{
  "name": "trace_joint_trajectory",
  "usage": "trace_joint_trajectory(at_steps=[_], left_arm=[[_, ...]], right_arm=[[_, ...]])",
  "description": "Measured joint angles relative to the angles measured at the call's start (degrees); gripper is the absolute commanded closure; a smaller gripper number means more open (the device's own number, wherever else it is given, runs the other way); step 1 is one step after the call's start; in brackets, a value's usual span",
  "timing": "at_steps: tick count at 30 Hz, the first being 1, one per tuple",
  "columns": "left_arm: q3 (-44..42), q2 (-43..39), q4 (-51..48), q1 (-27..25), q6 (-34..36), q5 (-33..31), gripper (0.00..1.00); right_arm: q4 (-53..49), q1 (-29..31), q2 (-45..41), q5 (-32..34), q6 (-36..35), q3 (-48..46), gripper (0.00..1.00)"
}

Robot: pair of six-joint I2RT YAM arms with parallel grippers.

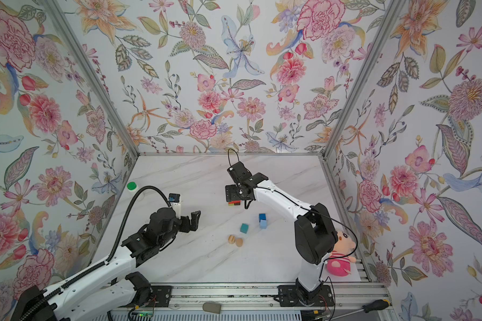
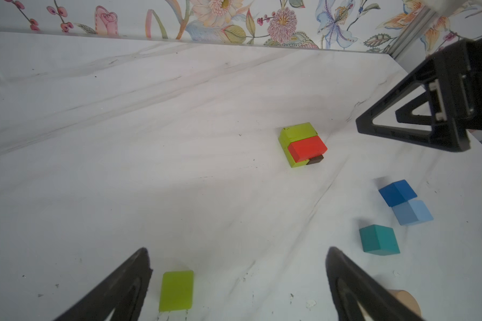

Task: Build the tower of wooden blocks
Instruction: 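Raise the right gripper and move it over the blue cube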

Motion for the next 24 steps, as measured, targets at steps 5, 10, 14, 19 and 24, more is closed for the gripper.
trace_joint_trajectory(at_steps=[5,10,14,19,24], left_arm=[[0.02,2.38,0.24,-7.63,-2.73,-2.97,0.01],[1.81,6.75,0.74,-13.27,-4.31,-6.56,0.01],[5.05,11.69,1.88,-15.8,-4.28,-8.41,0.01],[8.81,16.79,3.91,-16.81,-3.08,-9.11,0.01],[11.54,20.33,6.34,-16.85,-0.5,-10.08,0.01]], right_arm=[[1.97,-1.2,-7.98,0.11,-0.5,-10.93,0.08],[3.65,-5.92,-16.68,-0.09,-0.85,-20.46,0.08],[5.07,-9.9,-21.55,-0.52,-1.14,-25.22,0.08],[5.88,-12.46,-24.28,-1.64,-1.38,-28.81,0.07],[6.67,-14.49,-24.79,-2.58,-1.79,-30.8,0.07]])
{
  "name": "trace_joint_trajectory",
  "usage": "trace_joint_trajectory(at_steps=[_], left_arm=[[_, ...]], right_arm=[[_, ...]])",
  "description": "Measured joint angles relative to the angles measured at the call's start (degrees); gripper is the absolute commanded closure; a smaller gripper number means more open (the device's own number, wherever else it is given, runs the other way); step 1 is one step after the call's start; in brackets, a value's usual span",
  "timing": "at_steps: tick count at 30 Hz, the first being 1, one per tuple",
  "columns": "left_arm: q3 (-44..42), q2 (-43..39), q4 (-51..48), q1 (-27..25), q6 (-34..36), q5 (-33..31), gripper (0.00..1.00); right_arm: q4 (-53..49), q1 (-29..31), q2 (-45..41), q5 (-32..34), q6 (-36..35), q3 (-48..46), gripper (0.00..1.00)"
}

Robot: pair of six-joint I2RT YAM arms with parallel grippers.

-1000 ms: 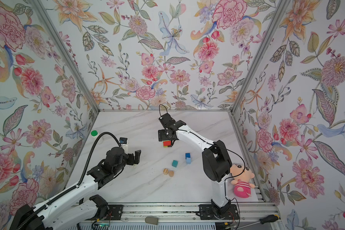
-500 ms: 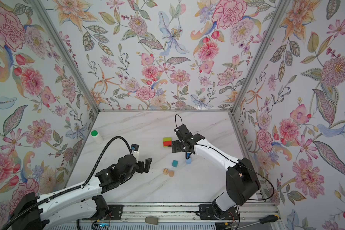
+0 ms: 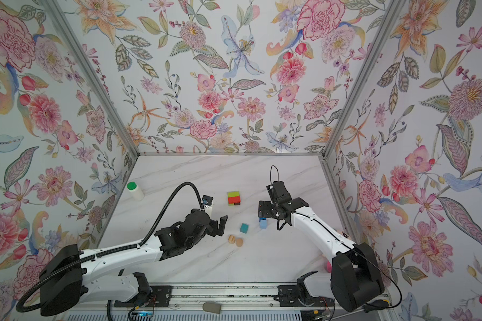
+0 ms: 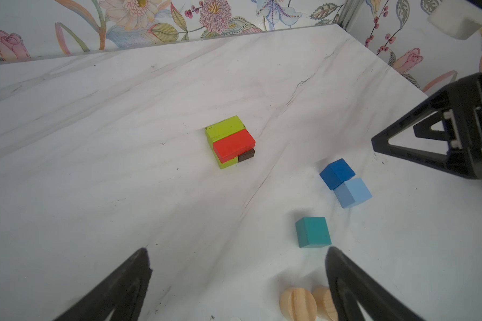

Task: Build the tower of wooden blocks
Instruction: 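Raise the right gripper and move it over the blue cube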

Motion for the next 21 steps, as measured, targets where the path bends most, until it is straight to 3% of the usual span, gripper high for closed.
trace_joint_trajectory(at_steps=[7,14,21], left_arm=[[1.09,1.44,3.54,0.02,4.5,-2.08,0.01],[1.01,1.44,6.73,0.61,8.04,-4.44,0.01],[-1.9,1.11,8.04,2.51,8.74,-4.39,0.01]], right_arm=[[1.29,-1.86,3.26,-1.2,-0.52,-0.11,0.1],[1.51,-1.86,9.18,-2.08,-1.05,1.99,0.3],[1.9,-1.84,14.93,-2.58,-0.76,5.64,0.41]])
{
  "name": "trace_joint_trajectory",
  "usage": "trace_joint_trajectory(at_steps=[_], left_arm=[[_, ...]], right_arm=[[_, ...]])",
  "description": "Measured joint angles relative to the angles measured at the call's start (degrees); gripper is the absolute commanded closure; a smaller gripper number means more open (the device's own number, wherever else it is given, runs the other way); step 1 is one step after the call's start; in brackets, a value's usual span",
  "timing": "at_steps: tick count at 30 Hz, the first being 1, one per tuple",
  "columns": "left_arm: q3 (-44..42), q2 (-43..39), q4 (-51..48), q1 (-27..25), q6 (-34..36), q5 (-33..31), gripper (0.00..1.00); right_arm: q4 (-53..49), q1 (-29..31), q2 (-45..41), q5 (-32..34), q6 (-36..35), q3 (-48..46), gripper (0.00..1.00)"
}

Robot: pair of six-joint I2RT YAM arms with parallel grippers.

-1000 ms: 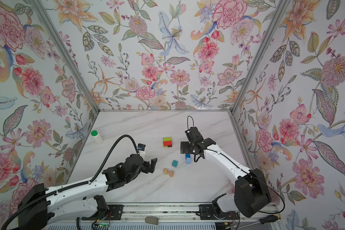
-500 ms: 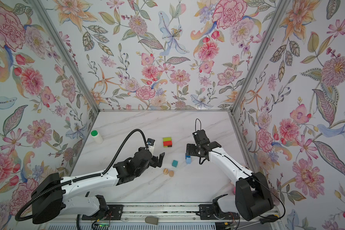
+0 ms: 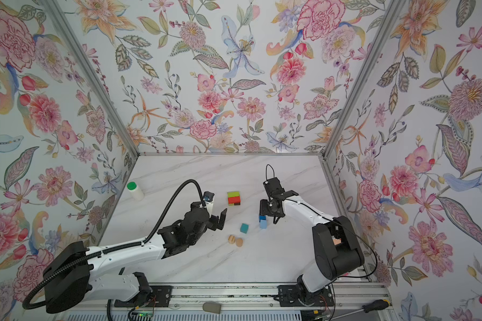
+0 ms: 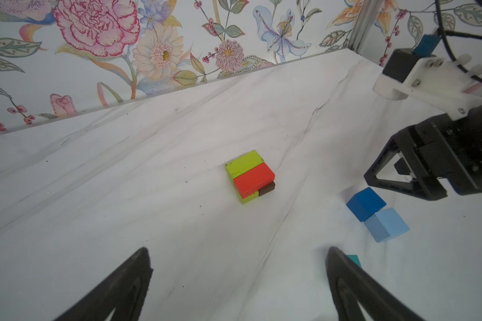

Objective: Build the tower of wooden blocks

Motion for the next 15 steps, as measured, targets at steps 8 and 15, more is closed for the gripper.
trace_joint_trajectory(at_steps=[8,15], left_arm=[[-4.66,-4.85,0.0,0.79,-0.02,0.07,0.01],[-7.48,-9.01,-0.02,1.57,-0.07,-0.07,0.01]], right_arm=[[-0.04,1.53,2.91,-0.11,0.48,2.25,0.43],[-0.26,4.11,3.23,0.11,1.31,2.43,0.45]])
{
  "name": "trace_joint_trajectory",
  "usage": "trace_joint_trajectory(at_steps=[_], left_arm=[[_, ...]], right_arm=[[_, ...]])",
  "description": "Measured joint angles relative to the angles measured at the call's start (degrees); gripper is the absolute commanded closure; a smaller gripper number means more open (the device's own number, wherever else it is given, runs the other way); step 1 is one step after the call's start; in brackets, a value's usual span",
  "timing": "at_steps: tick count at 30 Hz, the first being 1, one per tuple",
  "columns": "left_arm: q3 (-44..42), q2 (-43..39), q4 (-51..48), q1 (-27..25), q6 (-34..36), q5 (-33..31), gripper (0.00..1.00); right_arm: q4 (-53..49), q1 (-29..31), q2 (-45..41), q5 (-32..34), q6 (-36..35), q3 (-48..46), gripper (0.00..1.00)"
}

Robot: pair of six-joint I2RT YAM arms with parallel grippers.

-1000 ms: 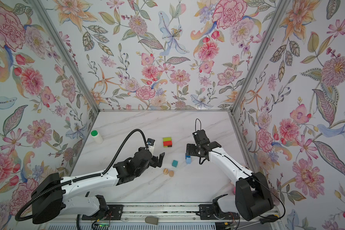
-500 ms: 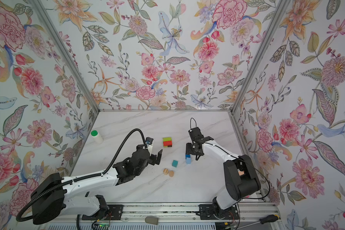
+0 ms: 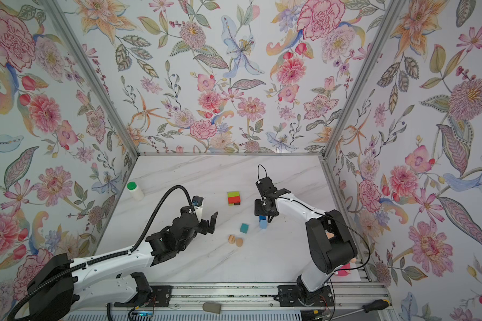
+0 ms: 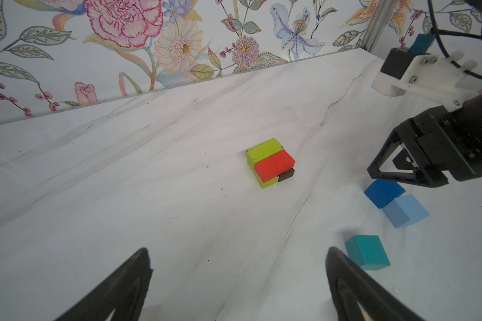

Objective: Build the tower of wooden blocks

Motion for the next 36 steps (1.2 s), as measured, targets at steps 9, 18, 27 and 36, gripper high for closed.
trace_joint_trajectory(at_steps=[9,18,27,36], left_arm=[[-2.78,-4.15,-0.26,0.15,-1.42,-0.02,0.01],[-4.13,-6.69,-1.73,0.15,-2.6,-0.42,0.01],[-4.2,-7.8,-2.29,0.24,-3.02,-0.48,0.01],[-5.33,-9.99,-3.06,0.26,-3.23,-1.55,0.01]], right_arm=[[-0.44,0.57,2.78,0.33,0.63,0.0,0.46],[-0.44,0.59,4.0,0.57,0.66,0.0,0.59],[-0.85,0.68,4.13,0.96,0.63,0.37,0.66],[-1.33,0.76,5.29,1.7,0.63,1.55,0.7]])
